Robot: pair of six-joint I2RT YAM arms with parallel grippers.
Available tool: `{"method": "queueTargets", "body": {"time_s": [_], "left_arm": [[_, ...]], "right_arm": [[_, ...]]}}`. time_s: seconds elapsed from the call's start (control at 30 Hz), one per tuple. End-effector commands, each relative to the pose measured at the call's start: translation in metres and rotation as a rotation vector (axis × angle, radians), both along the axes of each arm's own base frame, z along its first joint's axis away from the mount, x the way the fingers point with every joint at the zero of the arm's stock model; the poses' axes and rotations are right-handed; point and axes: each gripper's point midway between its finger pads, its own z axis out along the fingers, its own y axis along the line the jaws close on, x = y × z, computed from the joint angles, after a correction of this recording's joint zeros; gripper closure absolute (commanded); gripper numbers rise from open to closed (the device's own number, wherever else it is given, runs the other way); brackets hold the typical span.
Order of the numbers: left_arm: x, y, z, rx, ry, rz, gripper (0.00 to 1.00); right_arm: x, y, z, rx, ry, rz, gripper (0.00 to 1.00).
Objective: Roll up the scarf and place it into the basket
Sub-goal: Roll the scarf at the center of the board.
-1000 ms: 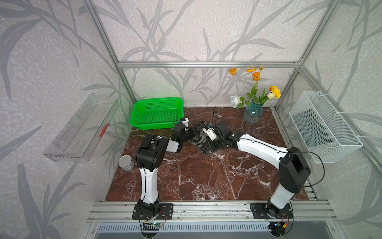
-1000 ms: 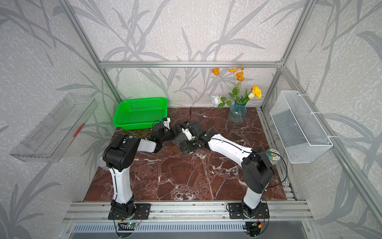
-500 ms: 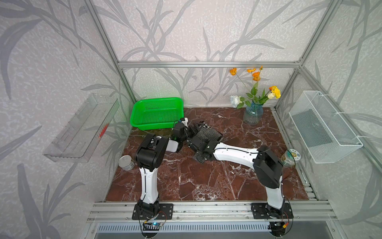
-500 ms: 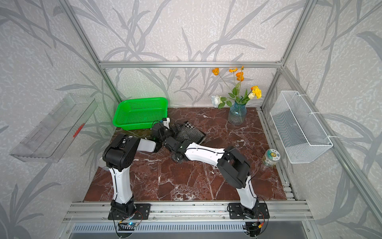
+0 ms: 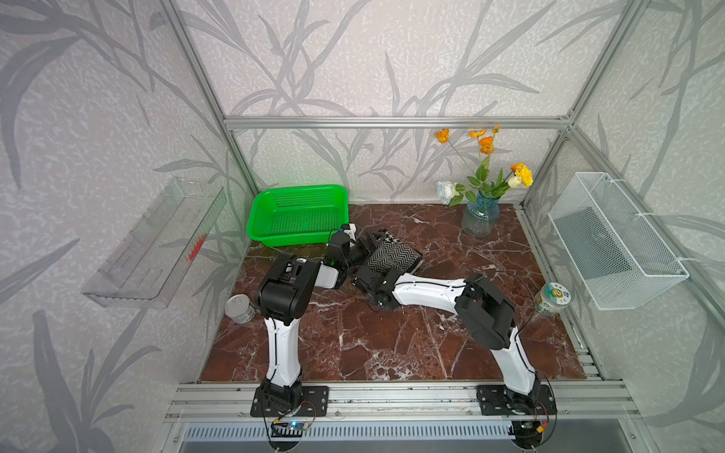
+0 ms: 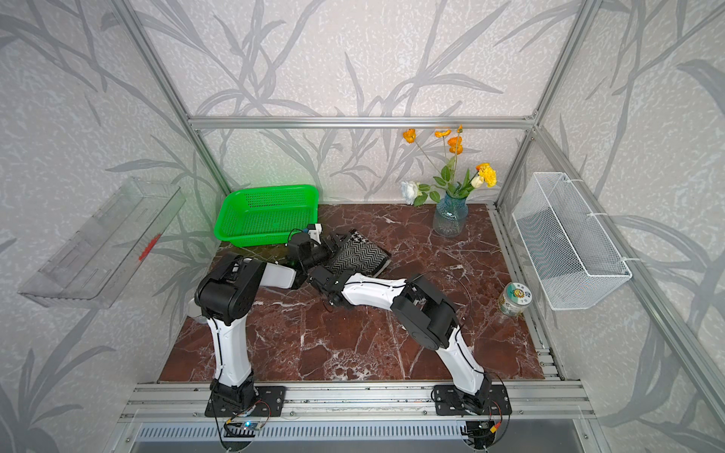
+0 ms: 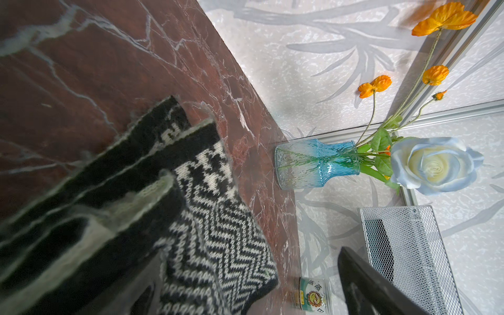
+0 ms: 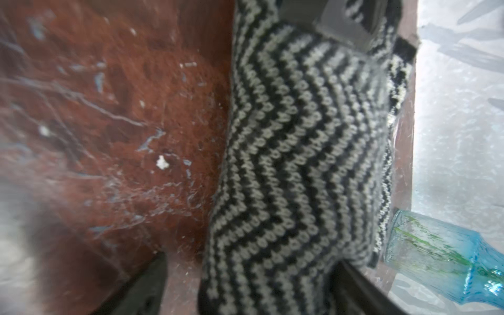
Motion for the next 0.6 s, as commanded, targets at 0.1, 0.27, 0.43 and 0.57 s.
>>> {"method": "queueTargets", "body": {"time_s": [0.1, 0.27, 0.43, 0.57], "left_arm": [[-0.018, 0.005, -0.024, 0.011, 0.109, -0.010, 0.02], [-0.018, 0.015, -0.018, 0.003, 0.108, 0.006, 0.02], [-0.021, 0.035, -0.011, -0.015, 0.110, 0.040, 0.02], [-0.027, 0.064, -0.007, -0.012, 0.118, 0.094, 0.02]], "right_arm": [[0.005, -0.019, -0.033, -0.027, 0.097, -0.034, 0.43], [-0.009, -0.015, -0.050, 0.049, 0.219, -0.026, 0.72], [-0.033, 0.001, -0.043, 0.254, 0.396, -0.019, 0.86], [-0.055, 0.020, -0.015, 0.414, 0.533, 0.012, 0.86]]}}
